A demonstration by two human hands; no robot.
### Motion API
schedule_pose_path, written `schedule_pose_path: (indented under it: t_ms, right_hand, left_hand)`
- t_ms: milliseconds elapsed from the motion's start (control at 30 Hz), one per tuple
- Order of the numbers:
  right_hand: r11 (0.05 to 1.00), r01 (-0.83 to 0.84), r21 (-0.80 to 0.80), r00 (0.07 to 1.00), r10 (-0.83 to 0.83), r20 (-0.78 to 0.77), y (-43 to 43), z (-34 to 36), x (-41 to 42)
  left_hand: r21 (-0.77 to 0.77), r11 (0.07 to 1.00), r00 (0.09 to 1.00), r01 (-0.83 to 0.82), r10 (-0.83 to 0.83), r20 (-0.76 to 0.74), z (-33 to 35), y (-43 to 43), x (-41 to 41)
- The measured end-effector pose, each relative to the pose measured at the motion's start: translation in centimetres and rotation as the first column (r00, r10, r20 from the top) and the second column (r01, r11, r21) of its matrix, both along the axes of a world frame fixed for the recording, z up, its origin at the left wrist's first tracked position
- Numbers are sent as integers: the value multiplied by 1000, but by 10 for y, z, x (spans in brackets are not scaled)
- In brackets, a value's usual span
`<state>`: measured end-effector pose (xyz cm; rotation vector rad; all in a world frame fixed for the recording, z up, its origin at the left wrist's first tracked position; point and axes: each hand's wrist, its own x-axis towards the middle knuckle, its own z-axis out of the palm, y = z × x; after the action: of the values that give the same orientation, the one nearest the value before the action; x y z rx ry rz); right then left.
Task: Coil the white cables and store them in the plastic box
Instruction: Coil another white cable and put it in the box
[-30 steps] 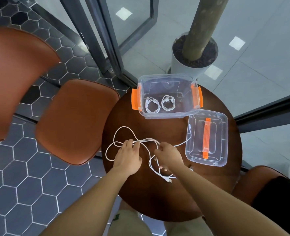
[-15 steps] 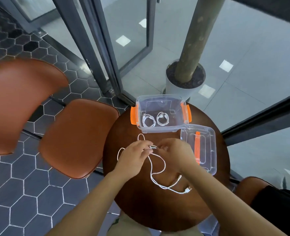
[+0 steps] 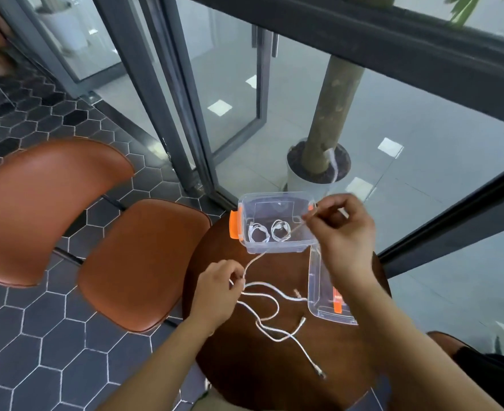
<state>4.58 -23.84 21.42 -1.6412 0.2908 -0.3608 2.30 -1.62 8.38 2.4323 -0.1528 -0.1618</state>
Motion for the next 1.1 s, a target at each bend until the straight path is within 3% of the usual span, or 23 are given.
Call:
schedule_pose_path:
  t_ms: [167, 333, 433, 500, 567, 667, 767, 867, 933, 1100]
  right_hand:
    - [969, -7, 247, 1000, 10, -12, -23, 31, 13]
    - [902, -166, 398, 985, 174, 17, -29, 49, 13]
    - [827, -256, 501, 963, 262, 60, -23, 59, 12]
    - [758, -303, 577, 947, 306, 95, -18, 71, 13]
    - [717, -321, 618, 939, 326, 110, -17, 85, 16]
    - [748, -326, 578, 940, 321, 115, -24, 101, 21]
    - [869, -243, 431, 970, 216, 112, -41, 106, 24]
    - [926, -132, 353, 987, 90, 132, -62, 106, 23]
    - [932, -79, 354, 991, 34, 131, -71, 105, 20]
    - [923, 18, 384, 978, -97, 187, -81, 108, 20]
  left_hand:
    - [100, 995, 980, -29, 48, -192, -22, 16, -2]
    - [-114, 976, 893, -185, 118, -434, -24, 3, -3]
    - [-117, 993, 909, -25, -26, -415, -16, -17, 4]
    - [6, 994, 923, 114, -103, -371, -18, -29, 10]
    - [103, 985, 940, 136, -95, -329, -23, -41, 20]
    - [134, 982, 952, 129, -85, -293, -23, -52, 30]
    - [74, 997, 946, 6, 18, -323, -34, -45, 30]
    - [107, 958, 818, -268, 285, -499, -55, -22, 31]
    - [192, 921, 707, -338, 383, -595, -68, -7, 28]
    - [310, 855, 634, -415, 517, -576, -73, -2, 25]
